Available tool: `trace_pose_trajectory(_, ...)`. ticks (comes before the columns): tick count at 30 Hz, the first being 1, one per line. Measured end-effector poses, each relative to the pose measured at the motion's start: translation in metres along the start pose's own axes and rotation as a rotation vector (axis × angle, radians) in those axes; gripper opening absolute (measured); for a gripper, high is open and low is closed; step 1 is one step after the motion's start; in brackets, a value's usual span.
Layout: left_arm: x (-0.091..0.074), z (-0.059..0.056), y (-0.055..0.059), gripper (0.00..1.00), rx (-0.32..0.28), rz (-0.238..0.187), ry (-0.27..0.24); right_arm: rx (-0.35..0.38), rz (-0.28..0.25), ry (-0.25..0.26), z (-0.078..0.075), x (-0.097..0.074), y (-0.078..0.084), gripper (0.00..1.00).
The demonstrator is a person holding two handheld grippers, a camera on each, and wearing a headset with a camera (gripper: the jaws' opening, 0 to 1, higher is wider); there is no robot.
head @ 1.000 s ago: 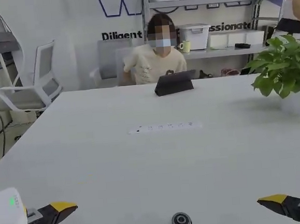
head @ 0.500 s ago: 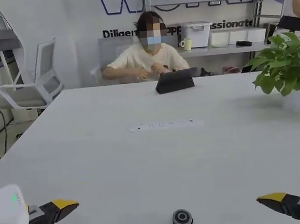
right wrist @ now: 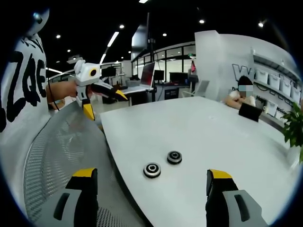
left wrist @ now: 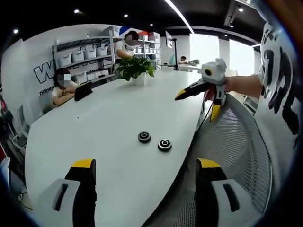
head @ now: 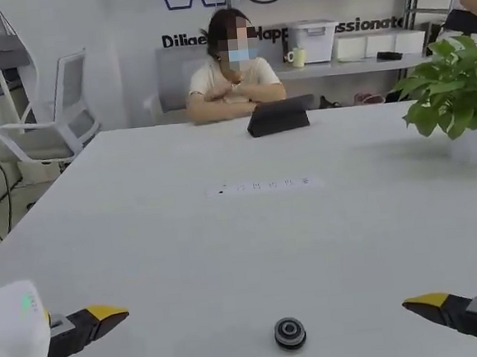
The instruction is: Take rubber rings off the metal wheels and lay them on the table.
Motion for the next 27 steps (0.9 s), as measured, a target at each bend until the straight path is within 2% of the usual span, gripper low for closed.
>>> trace_pose_trajectory(13, 0.010, 0.001, 0.007, 0.84, -0.001, 0.016, 0.014, 0.012, 0.009, -0.016, -0.002, 0.011, 0.010, 0.95)
trace_pose_trajectory(27, 0.019, 0.013, 0.004, 0.84, 0.029, 0.022, 0.025, 0.002, -0.008, -0.029, -0.011, 0.024, 0.003, 0.94)
Point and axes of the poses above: the centre of the closed fingertips' face, and the gripper's own axes: x roughly forward along the fingers, z roughly to its left, y roughly out of its underside, the point moved 8 cm from there along -x, roughly backward along the fingers, and after that the axes turned 7 degrees about z, right-handed, at the moved point
